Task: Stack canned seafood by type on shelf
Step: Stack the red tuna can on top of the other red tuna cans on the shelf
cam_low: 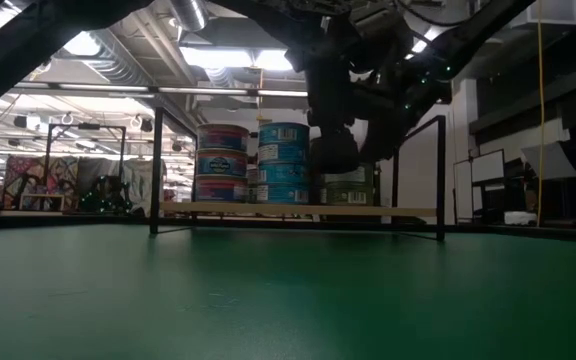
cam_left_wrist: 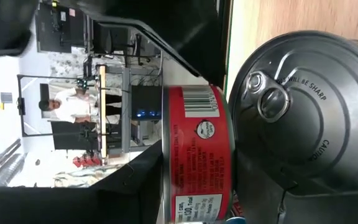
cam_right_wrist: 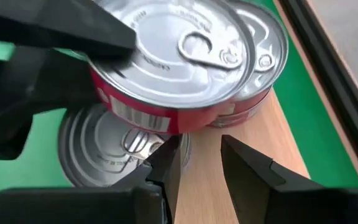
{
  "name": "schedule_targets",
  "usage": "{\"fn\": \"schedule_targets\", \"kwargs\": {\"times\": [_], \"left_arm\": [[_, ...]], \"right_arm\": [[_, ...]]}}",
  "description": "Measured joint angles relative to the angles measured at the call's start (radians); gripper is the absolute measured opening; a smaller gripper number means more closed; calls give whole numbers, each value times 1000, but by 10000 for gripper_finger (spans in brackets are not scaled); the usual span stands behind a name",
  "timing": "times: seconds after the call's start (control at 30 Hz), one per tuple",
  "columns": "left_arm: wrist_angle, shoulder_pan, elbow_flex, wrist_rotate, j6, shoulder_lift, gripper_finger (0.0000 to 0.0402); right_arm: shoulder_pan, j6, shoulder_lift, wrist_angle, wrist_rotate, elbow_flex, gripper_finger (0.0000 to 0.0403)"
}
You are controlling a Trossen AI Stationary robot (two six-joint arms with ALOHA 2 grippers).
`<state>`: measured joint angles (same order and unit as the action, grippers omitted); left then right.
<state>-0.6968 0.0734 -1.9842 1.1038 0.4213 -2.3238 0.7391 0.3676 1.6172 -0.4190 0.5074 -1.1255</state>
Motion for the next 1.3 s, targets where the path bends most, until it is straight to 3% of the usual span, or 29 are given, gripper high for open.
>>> {"fn": "schedule_targets", "kwargs": {"times": [1.3], "left_arm": [[5,0,0,-18,76,0,167]], "right_arm": [[0,5,27,28,20,0,117]]}}
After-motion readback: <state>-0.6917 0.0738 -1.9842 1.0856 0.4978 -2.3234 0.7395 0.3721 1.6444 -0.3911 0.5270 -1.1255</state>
